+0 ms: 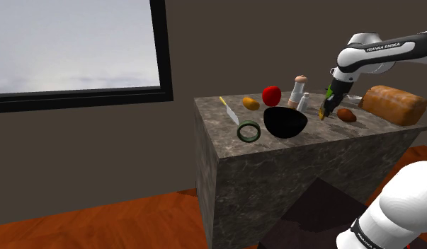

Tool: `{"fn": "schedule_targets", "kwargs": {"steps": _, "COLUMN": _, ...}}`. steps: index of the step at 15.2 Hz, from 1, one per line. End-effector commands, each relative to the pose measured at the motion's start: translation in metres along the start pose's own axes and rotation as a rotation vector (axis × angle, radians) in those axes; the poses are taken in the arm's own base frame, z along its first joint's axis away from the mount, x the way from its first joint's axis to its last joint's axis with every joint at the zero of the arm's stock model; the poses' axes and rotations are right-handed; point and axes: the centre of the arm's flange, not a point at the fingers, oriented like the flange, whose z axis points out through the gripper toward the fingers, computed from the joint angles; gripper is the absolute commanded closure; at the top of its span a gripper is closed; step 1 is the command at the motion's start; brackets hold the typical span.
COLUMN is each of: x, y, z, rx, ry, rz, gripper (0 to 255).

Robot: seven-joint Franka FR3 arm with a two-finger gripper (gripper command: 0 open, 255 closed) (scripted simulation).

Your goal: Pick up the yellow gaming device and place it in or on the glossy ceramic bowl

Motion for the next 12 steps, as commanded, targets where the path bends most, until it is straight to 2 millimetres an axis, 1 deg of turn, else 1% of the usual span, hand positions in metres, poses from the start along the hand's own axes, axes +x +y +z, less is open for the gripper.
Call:
{"fn": "schedule_targets", "kwargs": {"steps": 1, "x": 0.001, "y": 0.0, "z": -0.011, "rx": 0.0, "ry": 0.0, "rz": 0.0, "gripper": 255}}
{"fn": "schedule_targets", "kwargs": {"steps": 12, "x": 0.003, "y": -0.001, "z": -0.069, "rx": 0.0, "ry": 0.0, "rz": 0.0, "gripper": 255}}
